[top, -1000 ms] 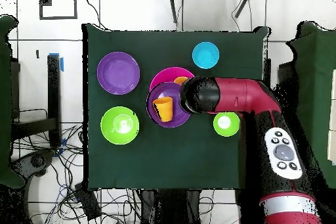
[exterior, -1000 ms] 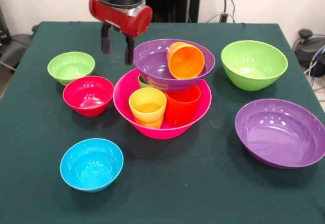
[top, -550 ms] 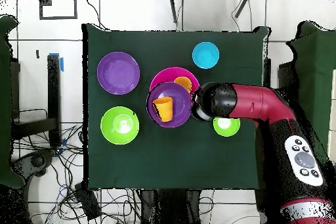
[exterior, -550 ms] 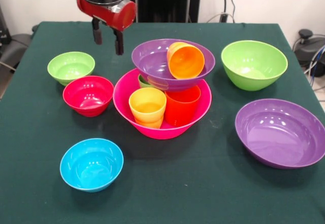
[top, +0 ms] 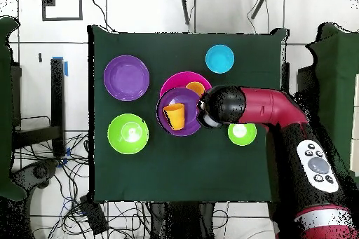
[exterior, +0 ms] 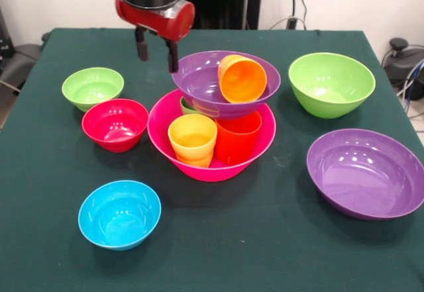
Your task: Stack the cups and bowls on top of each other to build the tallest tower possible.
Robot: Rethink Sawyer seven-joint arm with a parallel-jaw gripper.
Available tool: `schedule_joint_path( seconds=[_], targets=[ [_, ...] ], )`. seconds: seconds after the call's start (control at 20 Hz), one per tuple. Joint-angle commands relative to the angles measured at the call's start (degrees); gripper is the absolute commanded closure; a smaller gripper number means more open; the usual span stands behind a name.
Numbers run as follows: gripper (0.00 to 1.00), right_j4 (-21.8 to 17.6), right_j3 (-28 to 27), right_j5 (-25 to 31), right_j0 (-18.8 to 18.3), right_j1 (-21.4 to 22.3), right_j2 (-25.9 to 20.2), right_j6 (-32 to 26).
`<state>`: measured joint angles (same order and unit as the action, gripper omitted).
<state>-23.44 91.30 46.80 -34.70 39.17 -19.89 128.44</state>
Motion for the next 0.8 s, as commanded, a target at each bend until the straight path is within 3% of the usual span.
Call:
schedule_joint_path(
  seconds=[0.05, 0.3, 0.5, 0.8],
  targets=[
    [0.0, -2.72, 3.42, -3.57, 2.74, -3.88, -4.74, -7.81],
    [0.0, -3.52, 4.5, -6.19, 5.15, -3.27, -2.57, -2.96],
    [0.0, -8.04, 3.19, -8.65, 9.69, -2.9, 2.46, 1.54],
    [0.0, -9.54, 4.23, -11.86, 12.8, -3.23, 5.48, 2.95]
  ],
)
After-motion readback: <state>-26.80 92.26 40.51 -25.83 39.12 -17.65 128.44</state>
